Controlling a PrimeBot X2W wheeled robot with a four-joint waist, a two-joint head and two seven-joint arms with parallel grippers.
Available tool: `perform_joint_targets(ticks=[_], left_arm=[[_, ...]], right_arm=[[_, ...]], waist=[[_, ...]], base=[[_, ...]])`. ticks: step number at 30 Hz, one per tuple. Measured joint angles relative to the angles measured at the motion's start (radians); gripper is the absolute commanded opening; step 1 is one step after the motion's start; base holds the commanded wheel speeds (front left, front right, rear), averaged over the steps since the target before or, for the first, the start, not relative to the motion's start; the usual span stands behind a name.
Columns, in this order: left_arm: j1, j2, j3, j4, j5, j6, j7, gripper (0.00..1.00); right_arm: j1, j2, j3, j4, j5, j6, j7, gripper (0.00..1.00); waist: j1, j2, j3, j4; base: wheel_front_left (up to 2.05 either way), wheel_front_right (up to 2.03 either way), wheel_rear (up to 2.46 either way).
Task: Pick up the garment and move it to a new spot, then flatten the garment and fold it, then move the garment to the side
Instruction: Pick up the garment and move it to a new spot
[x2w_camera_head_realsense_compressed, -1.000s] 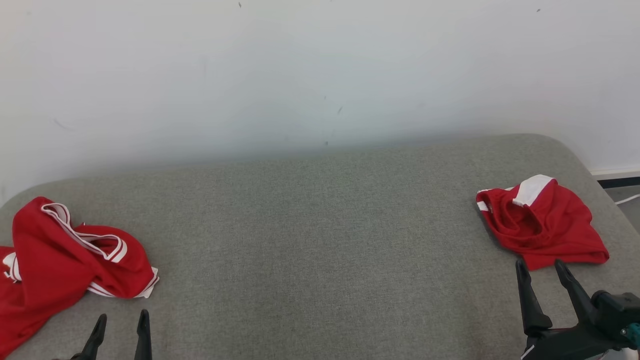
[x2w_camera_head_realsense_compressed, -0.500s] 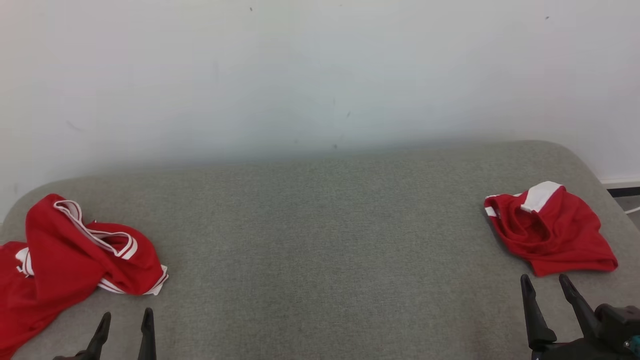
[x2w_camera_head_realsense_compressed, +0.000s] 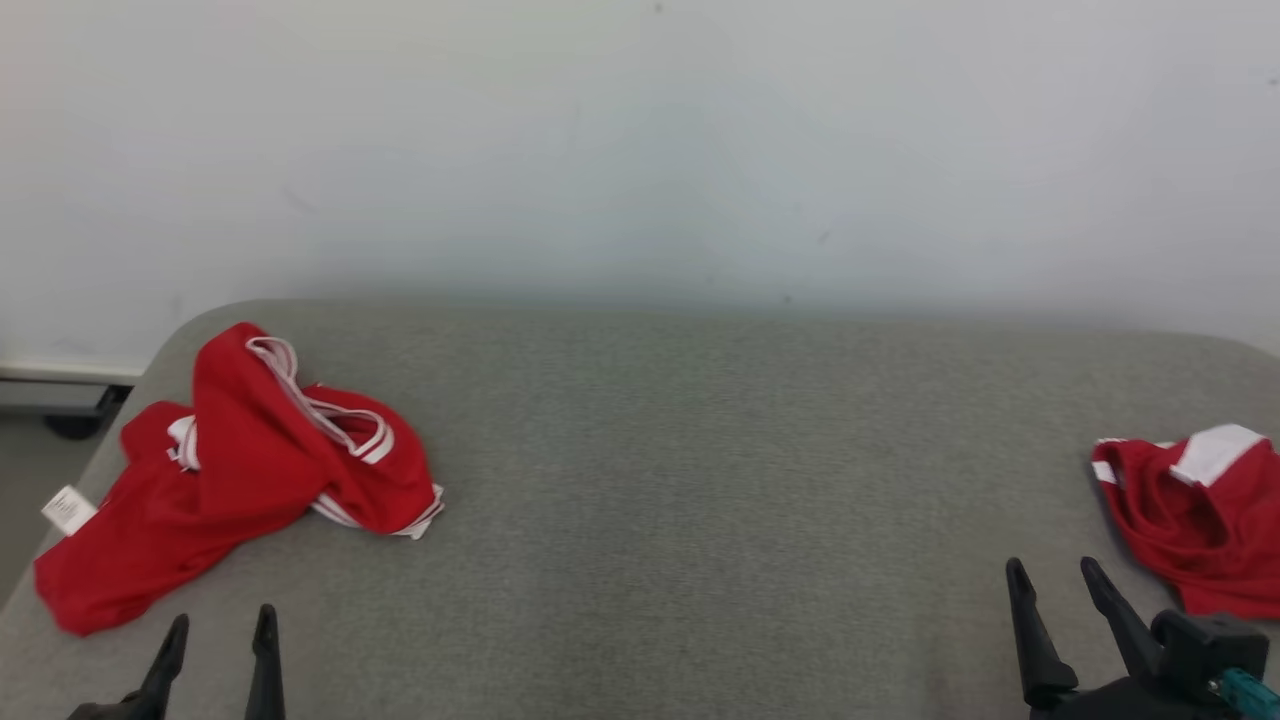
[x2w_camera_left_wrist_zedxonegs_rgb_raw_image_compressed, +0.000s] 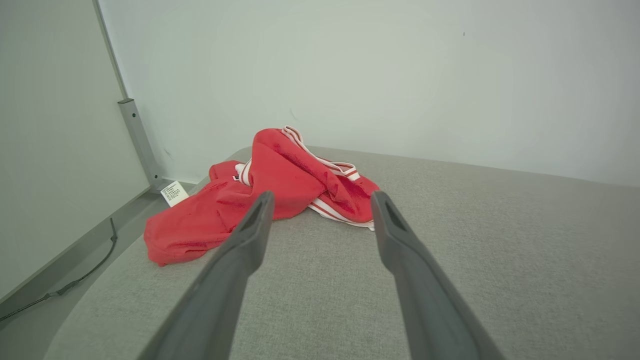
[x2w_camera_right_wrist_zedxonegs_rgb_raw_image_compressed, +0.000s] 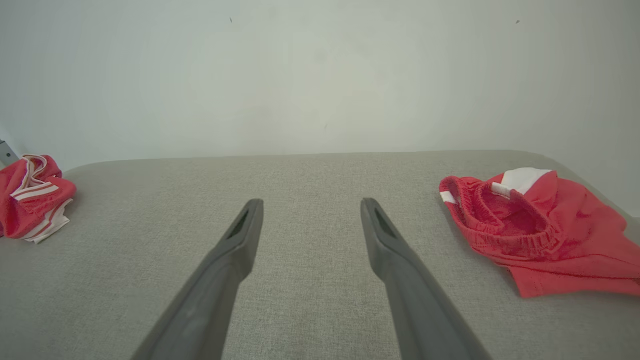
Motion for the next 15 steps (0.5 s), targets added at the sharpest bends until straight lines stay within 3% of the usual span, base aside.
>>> perform_joint_targets(ticks=[15], left_arm=[[0.021,-0.007,0.058,-0.048,0.022,0.0,0.016,1.0]], right_arm=[[-0.083,0.027,0.053,0.036,0.0,0.019,0.017,1.0]], waist=[[0.0,0.0,0.001,0.2]], base=[[0.0,0.0,0.0]])
